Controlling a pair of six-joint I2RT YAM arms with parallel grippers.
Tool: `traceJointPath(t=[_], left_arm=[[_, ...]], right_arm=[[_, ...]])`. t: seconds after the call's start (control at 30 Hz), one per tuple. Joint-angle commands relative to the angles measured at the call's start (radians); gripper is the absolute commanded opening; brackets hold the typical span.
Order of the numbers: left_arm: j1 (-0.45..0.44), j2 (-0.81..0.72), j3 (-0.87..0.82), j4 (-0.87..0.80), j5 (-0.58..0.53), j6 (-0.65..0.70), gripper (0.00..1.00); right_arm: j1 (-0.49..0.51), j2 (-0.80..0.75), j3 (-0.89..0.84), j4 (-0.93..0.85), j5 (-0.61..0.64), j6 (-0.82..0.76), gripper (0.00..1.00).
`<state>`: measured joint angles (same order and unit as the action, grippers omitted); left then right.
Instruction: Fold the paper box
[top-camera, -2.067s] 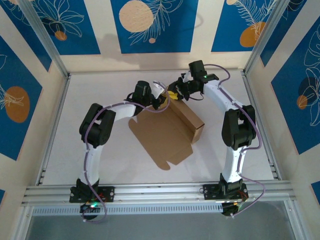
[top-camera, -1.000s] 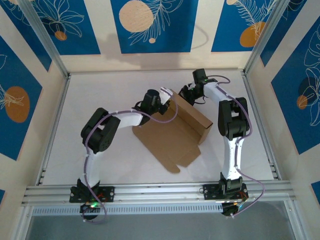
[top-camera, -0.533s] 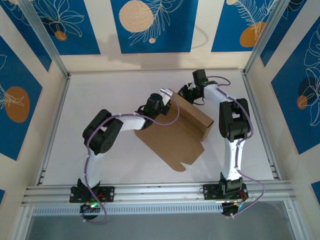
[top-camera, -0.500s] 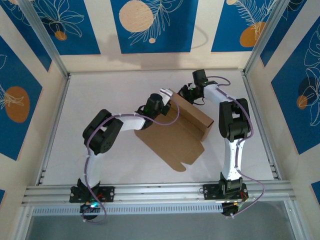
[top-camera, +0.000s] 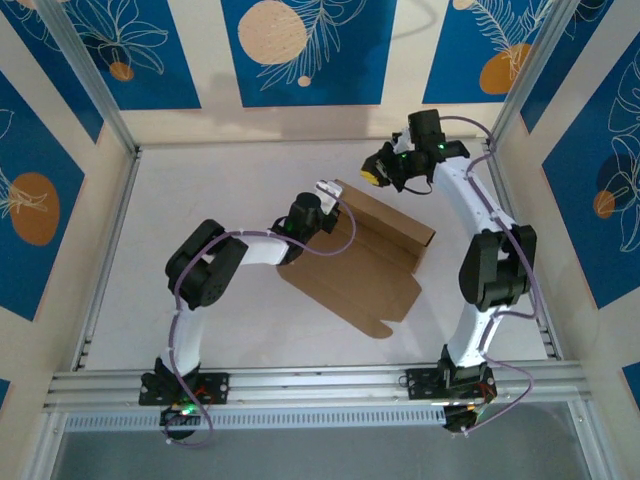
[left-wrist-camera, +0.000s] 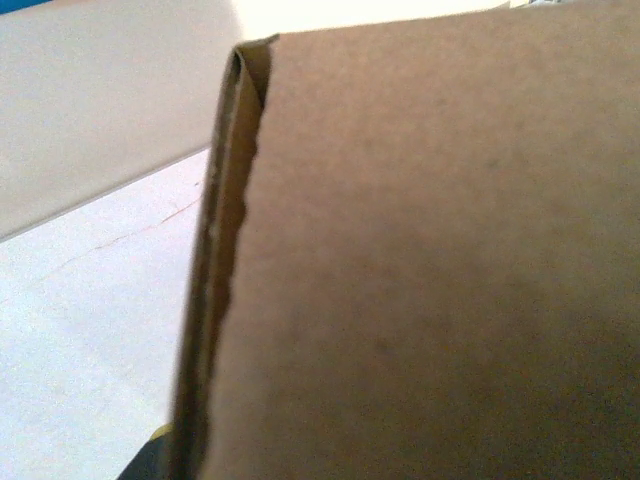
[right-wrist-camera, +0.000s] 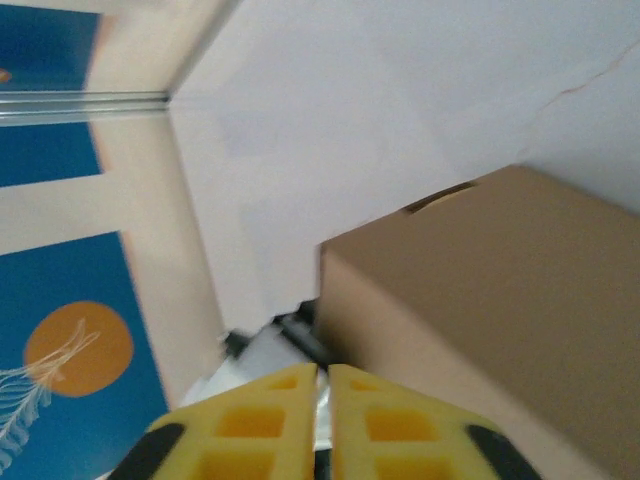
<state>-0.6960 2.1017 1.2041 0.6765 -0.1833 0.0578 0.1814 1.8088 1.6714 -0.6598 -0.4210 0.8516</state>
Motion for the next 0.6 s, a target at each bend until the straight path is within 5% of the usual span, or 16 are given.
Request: traceJointPath(t=[0.0,0.27,0.57], left_arm=[[0.0,-0.011,-0.011,0.029,0.027,0.018,0.0],[0.0,-0.004,0.001,0.017,0.056,0.013,0.0],[-0.002,-0.004,0.043,-0.104,0.025,-0.015,0.0]], right_arm=[[0.009,-0.017,-0.077,0.012,-0.113,0.031,0.1],[0.05,0.024,-0.127,0.067,-0.148,0.084,0.06],[0.079,0.077,-0.175,-0.004,0.004,0.05,0.04]])
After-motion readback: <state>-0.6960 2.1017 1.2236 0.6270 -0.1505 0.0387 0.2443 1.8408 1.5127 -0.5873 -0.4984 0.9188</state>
